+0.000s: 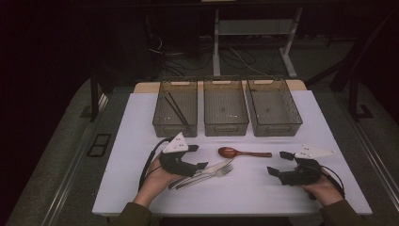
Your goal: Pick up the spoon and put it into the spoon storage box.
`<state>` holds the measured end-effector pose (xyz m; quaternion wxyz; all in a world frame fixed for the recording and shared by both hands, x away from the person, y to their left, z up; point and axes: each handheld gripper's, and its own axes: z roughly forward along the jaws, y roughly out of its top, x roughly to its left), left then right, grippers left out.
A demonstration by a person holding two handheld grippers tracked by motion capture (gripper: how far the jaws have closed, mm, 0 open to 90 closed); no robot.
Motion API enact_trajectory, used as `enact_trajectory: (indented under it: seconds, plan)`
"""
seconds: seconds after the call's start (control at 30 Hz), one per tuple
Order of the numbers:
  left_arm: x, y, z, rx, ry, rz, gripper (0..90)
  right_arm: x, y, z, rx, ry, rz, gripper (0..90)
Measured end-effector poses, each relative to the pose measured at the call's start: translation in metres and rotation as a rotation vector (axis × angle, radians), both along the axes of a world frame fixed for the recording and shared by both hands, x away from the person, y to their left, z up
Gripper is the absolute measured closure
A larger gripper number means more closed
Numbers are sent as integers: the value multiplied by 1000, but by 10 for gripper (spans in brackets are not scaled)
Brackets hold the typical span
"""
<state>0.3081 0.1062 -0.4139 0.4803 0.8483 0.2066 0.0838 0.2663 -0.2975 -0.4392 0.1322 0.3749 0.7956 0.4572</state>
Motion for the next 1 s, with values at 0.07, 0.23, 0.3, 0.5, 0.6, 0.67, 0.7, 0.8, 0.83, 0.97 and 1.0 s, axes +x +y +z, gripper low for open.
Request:
enact_trajectory:
  seconds: [0.07, 0.23, 0.3, 0.5, 0.6, 0.67, 0.7, 0.8, 0.83, 0.97, 1.0]
  plan:
    - [5, -7, 0, 4, 0, -10, 294, -1, 0, 0, 1, -1, -1, 182]
    - [17, -23, -2, 14, 5, -30, 304, -1, -1, 1, 7, -1, -1, 182]
    - [22, -30, -3, 22, 4, -38, 308, -2, -1, 1, 7, -3, 2, 182]
    - [35, -45, -5, 31, 5, -49, 333, -2, 0, 0, 2, -5, 5, 182]
    - [42, -51, -7, 32, 9, -45, 353, -3, 0, 0, 3, -4, 4, 182]
    - [46, -56, -8, 25, 25, -46, 361, -3, -1, 0, 3, -5, 3, 182]
    - [48, -59, -9, 30, 22, -49, 367, -3, -1, 0, 4, -6, 4, 182]
    - [53, -68, -13, 48, 31, -57, 381, -2, -1, 0, 3, -5, 0, 182]
    - [55, -71, -14, 50, 38, -57, 385, -2, -1, 0, 3, -6, 0, 182]
    - [59, -82, -22, 79, 55, -66, 401, -3, -1, 0, 3, -4, 2, 182]
    - [60, -84, -23, 83, 60, -68, 404, -3, -1, 0, 3, -6, 2, 182]
